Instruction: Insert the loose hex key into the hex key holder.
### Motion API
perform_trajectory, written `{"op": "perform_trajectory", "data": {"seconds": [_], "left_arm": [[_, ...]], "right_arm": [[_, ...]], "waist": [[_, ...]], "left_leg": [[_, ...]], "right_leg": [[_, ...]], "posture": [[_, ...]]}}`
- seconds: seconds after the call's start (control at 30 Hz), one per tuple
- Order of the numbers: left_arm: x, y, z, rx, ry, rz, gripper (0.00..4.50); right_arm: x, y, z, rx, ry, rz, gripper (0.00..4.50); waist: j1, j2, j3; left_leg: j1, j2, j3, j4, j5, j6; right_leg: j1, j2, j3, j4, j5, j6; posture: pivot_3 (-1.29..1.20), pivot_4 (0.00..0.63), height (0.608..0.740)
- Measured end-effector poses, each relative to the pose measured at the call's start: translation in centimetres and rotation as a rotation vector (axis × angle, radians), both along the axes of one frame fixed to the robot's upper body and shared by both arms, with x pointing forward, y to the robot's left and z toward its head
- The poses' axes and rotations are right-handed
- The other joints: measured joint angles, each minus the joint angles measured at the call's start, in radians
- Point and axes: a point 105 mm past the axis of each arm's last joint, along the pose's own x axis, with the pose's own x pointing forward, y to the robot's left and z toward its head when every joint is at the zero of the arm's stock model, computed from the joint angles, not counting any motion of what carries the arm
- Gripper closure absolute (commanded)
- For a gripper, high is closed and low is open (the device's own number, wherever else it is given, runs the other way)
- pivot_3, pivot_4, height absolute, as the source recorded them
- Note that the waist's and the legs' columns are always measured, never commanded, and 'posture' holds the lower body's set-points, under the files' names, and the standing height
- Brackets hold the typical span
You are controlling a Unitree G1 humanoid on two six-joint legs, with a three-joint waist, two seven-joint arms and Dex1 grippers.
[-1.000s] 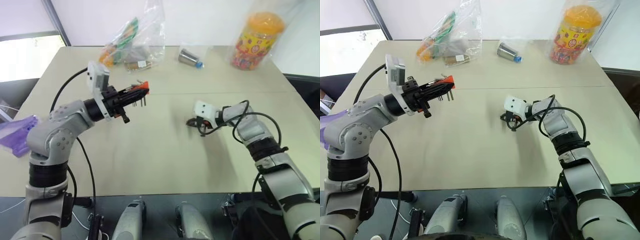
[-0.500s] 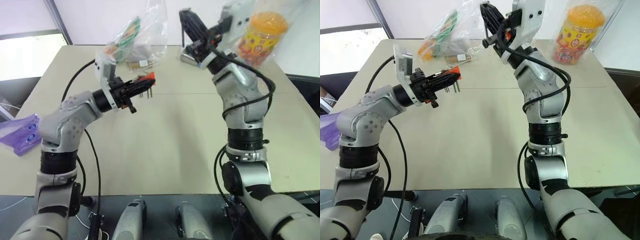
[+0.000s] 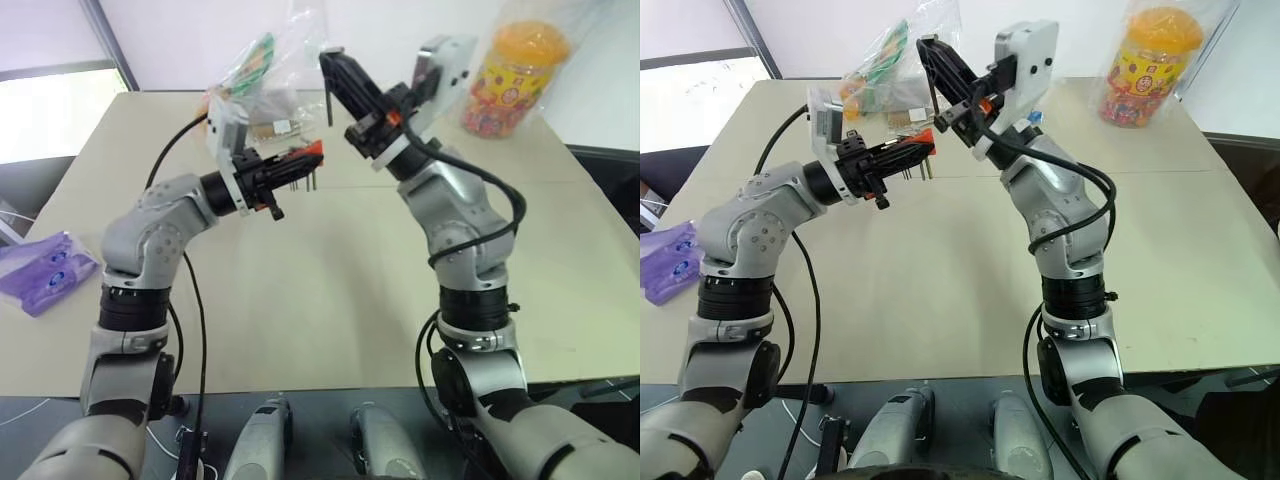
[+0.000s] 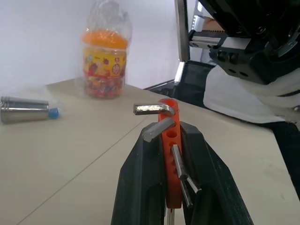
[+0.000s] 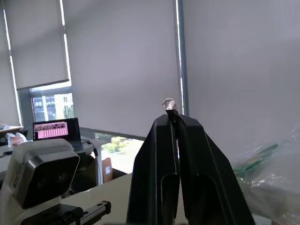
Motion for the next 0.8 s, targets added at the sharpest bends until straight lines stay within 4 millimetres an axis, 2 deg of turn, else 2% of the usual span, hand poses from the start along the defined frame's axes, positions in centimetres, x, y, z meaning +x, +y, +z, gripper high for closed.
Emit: {"op": "perform_trajectory", "data": {"seconds": [0.3,0.8], "left_arm": [[0.0,-0.1,0.0,0.000,-0.002,-0.002,4.50],[0.0,-0.3,0.6,-0.012,-0.015,0.003,4.50]], "right_arm": [[-0.2,1.2,-0.2,-0.014,-0.025,0.012,4.47],[-0.1,1.0,-0.8,-0.041,-0.020,0.005,4.47]], "waist": [[0.001,0.000,0.000],[0.001,0.000,0.000]], "left_leg": [[0.000,0.000,0.000,0.000,0.000,0.000],[0.000,0.000,0.000,0.000,0.000,0.000]], "right_leg": [[0.000,0.000,0.000,0.000,0.000,0.000],[0.000,0.000,0.000,0.000,0.000,0.000]], "posture": [[0.00,0.150,0.740],[0.00,0.150,0.740]]}}
